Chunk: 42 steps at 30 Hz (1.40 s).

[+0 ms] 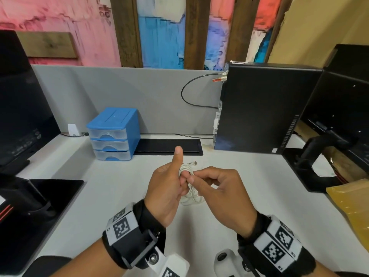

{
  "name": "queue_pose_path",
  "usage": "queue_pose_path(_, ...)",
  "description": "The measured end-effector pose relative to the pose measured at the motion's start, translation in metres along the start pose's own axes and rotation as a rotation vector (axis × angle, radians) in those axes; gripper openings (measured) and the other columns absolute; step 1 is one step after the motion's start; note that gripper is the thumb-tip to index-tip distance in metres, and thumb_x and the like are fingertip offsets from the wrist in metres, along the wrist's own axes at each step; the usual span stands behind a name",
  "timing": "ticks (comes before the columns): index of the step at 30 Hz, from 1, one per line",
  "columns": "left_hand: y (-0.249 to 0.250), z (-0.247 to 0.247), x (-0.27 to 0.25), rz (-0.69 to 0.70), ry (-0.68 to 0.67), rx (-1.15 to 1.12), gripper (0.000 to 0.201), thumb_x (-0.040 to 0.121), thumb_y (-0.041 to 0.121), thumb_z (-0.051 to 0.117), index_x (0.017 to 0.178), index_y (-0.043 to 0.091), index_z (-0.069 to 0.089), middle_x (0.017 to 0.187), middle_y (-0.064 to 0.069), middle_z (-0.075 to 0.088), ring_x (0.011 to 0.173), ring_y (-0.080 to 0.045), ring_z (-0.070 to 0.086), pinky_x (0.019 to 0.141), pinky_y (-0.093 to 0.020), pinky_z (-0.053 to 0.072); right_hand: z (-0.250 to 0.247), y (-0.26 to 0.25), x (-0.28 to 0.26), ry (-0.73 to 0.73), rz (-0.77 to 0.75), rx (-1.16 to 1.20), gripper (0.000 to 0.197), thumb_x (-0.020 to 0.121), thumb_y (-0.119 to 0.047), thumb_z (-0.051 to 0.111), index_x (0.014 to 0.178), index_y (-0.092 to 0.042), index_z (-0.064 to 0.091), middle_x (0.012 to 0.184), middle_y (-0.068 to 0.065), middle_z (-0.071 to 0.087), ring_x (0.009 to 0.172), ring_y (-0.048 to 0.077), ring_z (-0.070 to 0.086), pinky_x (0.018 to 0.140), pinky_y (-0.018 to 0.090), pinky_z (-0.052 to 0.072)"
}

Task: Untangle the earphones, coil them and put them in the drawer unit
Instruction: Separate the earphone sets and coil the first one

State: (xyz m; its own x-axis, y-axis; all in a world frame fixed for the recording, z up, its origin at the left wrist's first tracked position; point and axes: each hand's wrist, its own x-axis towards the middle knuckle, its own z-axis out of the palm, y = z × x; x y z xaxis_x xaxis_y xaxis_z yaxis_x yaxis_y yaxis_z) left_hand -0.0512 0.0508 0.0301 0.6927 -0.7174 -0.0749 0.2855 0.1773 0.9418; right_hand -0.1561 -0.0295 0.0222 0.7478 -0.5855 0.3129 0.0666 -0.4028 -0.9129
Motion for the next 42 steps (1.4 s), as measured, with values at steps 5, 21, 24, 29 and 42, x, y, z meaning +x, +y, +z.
queue_pose_path(5, -0.006, -0.001, 0.002, -0.009, -0.014, 0.015, 0.058, 0.084, 0.064, 0.049, 0.052, 0.017, 0.039, 0.051, -0.002, 0.026, 0.048, -0.013, 0.026, 0.057, -0.026, 0.032, 0.005, 0.005, -0.004, 0.025, -0.093, -0.16, 0.016, 0.093, -0.018, 0.065, 0.082, -0.022, 0.077, 0.077, -0.007, 0.071, 0.071, 0.012, 0.059, 0.065, 0.015, 0.044)
queue_pose_path(21, -0.019, -0.018, 0.019, -0.542, -0.477, -0.343, 0.036, 0.086, 0.02, 0.064, 0.119, 0.007, 0.058, 0.083, -0.011, 0.059, 0.055, -0.013, 0.054, 0.051, -0.022, 0.051, -0.045, -0.009, 0.018, 0.113, -0.198, -0.296, 0.013, 0.091, -0.018, 0.067, 0.08, -0.017, 0.075, 0.068, -0.013, 0.064, 0.064, 0.007, 0.057, 0.056, 0.009, 0.038)
queue_pose_path(24, -0.018, -0.022, 0.024, -0.455, -0.444, -0.285, 0.024, 0.074, 0.004, 0.066, 0.097, 0.005, 0.073, 0.082, -0.009, 0.062, 0.059, -0.011, 0.058, 0.055, -0.02, 0.054, -0.049, -0.014, 0.017, -0.049, -0.229, -0.257, 0.011, 0.091, -0.019, 0.067, 0.085, -0.018, 0.077, 0.074, -0.007, 0.067, 0.063, 0.009, 0.054, 0.057, 0.009, 0.036)
queue_pose_path(29, -0.017, -0.032, 0.032, -0.374, -0.399, -0.012, 0.023, 0.075, 0.001, 0.074, 0.098, 0.0, 0.074, 0.095, -0.021, 0.069, 0.071, -0.021, 0.069, 0.064, -0.028, 0.059, -0.045, -0.011, 0.013, -0.372, -0.161, -0.329, 0.011, 0.091, -0.024, 0.068, 0.092, -0.021, 0.079, 0.078, -0.015, 0.066, 0.065, 0.007, 0.054, 0.059, 0.015, 0.04)
queue_pose_path(42, -0.007, -0.031, 0.026, -0.184, -0.511, 0.256, 0.036, 0.08, 0.01, 0.076, 0.116, 0.007, 0.071, 0.118, -0.023, 0.068, 0.102, -0.027, 0.066, 0.1, -0.042, 0.051, -0.024, 0.016, 0.011, -0.097, -0.142, -0.716, 0.017, 0.091, -0.036, 0.06, 0.09, -0.027, 0.074, 0.082, -0.01, 0.069, 0.064, 0.007, 0.05, 0.068, 0.029, 0.048)
